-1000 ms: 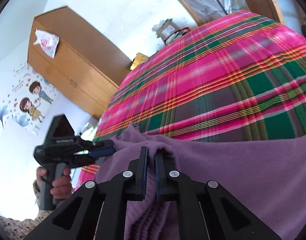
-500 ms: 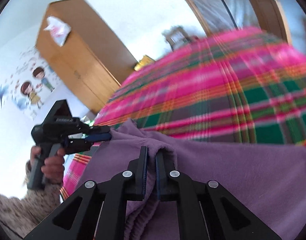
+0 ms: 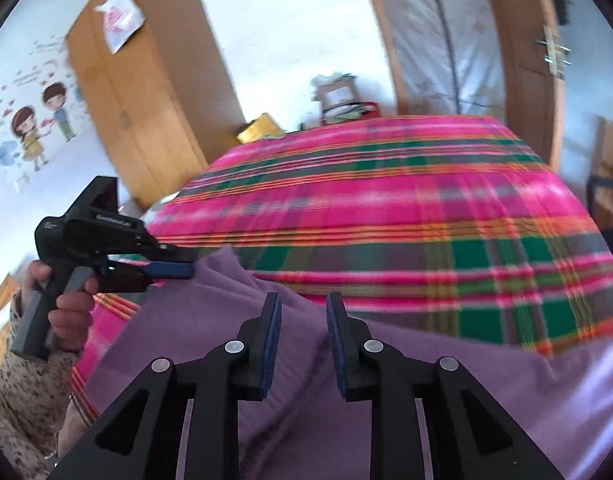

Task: Fold clothes
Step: 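Open the right gripper and pull back while the left gripper grips the lilac edge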

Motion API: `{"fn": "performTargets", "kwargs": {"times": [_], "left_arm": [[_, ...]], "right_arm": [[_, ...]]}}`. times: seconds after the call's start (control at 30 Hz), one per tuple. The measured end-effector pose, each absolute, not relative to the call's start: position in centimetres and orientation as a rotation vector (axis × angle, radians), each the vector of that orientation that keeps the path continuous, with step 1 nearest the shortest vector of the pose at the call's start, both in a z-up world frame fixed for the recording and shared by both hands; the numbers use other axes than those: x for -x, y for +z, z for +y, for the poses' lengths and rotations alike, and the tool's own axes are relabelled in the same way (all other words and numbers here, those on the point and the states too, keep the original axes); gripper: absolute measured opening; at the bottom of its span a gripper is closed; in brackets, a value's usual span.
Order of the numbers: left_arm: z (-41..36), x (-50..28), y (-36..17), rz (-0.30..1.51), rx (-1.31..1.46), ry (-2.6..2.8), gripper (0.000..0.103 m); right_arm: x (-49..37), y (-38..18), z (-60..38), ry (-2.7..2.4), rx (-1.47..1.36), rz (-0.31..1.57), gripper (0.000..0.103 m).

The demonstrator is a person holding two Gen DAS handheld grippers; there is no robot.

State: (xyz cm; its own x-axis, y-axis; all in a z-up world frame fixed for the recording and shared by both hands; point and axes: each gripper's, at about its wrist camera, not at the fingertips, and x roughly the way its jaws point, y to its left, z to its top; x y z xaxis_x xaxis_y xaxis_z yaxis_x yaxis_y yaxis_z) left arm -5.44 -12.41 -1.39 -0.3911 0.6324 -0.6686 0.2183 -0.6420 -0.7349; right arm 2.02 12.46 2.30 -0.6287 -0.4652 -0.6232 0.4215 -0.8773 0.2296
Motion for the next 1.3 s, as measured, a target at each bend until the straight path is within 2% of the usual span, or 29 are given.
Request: {"fn": "performTargets", "kwargs": {"times": [0.13, 0.4, 0.6, 0.8, 1.0, 1.17, 1.3], "left_arm": [[-11.9, 5.6, -1.5, -1.140, 1.549, 2.118, 0.021], [-11.7, 5.7, -1.5, -1.123, 1.567, 2.109, 0.022], [-11.4, 5.6, -1.6, -1.105, 1.567, 2.111, 0.022], [-11.7, 5.1, -1.8, -1.112, 1.557, 2.096, 0.022], [-11.7, 4.8, -1.4, -1.101, 1.551, 2.105, 0.022], [-11.7, 3.5, -0.6, -1.052, 1.529, 2.147, 0.022], [-11.6, 1.9, -0.2, -1.008, 1.510, 2.142, 0.022]], "right_arm": [[0.7, 1.3, 9.6, -2.351, -1.028, 0.080, 0.025], [1.8, -0.5, 6.9, -2.226, -1.092, 0.219, 0.026], [1.2, 1.2, 7.3, -2.257, -1.011, 0.222, 0.026], [2.0, -0.4, 7.1, -2.215, -1.126, 0.292, 0.026], [0.7, 0.3, 7.8, -2.262, -1.108, 0.356, 0.026], [0.9, 1.6, 8.2, -2.292, -1.042, 0.286, 0.026], [1.6, 1.9, 7.2, -2.272, -1.024, 0.307, 0.025]]}}
